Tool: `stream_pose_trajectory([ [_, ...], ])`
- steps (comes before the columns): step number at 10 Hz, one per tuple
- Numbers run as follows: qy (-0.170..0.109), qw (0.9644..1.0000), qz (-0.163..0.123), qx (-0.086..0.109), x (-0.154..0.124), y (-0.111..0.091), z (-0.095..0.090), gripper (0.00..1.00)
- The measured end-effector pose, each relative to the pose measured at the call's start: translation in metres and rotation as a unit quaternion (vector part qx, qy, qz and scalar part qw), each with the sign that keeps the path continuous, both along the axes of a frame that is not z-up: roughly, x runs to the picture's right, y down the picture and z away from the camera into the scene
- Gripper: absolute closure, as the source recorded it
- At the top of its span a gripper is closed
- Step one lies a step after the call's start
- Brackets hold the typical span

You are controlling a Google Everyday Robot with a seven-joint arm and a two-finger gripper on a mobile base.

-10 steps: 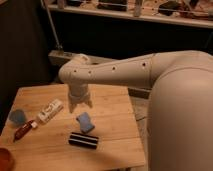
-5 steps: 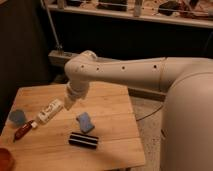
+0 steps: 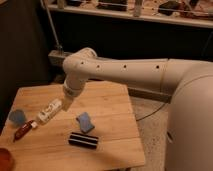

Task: Stand the bottle upright

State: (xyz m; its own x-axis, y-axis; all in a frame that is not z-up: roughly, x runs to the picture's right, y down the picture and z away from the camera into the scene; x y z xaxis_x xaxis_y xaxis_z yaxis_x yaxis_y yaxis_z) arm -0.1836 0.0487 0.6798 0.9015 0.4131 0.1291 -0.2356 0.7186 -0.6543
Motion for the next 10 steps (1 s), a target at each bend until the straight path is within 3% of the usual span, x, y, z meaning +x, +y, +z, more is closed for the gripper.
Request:
stream_pose_trajectory([
  [3, -0.024, 0.9992, -0.029, 0.014, -0.015, -0.008, 0.004, 0.35],
  [7, -0.052, 0.9952, -0.08, 0.023, -0.035, -0.009, 0.008, 0.35],
  [10, -0.051, 0.9947, -0.086, 0.025, -0.037, -0.008, 0.01, 0.35],
])
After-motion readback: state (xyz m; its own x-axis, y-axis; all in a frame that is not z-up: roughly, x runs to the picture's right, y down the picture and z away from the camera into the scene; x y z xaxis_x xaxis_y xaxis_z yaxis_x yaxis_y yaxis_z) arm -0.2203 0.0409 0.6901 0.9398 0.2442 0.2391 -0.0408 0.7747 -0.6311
